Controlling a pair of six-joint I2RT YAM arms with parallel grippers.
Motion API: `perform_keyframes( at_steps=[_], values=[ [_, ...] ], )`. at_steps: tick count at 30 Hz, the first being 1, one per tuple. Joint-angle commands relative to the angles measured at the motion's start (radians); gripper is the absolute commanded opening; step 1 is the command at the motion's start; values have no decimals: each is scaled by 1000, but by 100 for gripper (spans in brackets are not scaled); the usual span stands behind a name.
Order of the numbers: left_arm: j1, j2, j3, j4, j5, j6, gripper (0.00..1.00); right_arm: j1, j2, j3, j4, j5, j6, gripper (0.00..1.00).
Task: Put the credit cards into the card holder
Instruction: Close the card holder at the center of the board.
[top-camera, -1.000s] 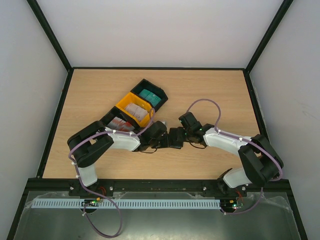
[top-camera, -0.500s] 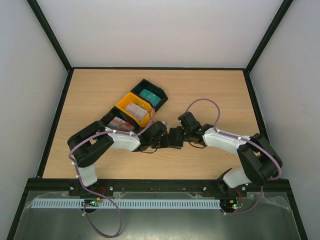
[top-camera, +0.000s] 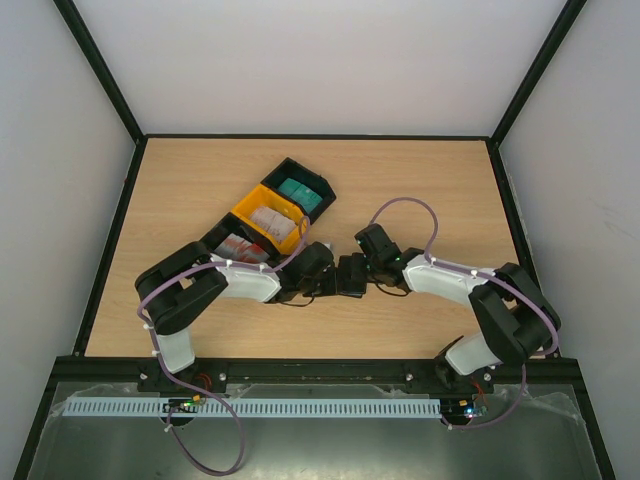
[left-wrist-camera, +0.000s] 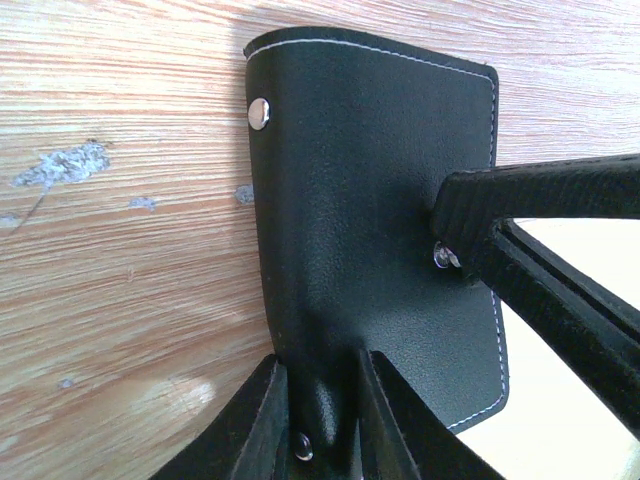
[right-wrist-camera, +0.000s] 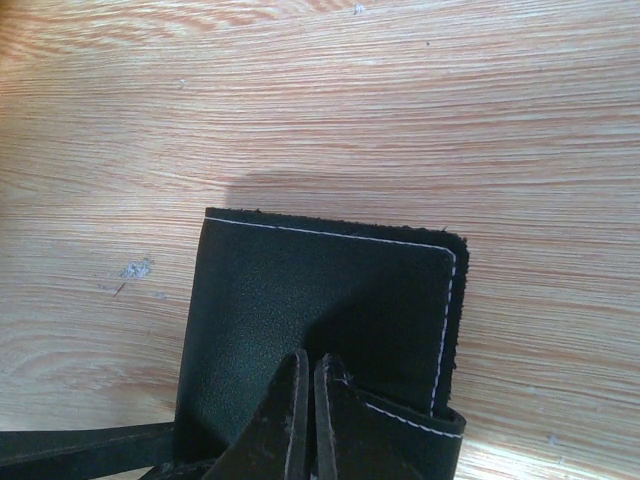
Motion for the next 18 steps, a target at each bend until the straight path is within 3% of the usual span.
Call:
perform_keyframes(
  at_steps=[1,18],
  values=[
    [-18,62,-7,-37,32,6,20,7,26,-21,-28,5,5,2],
    [-18,68,-6,-39,32,-1,20,7,-29,-218,118,-31,135,2]
  ],
)
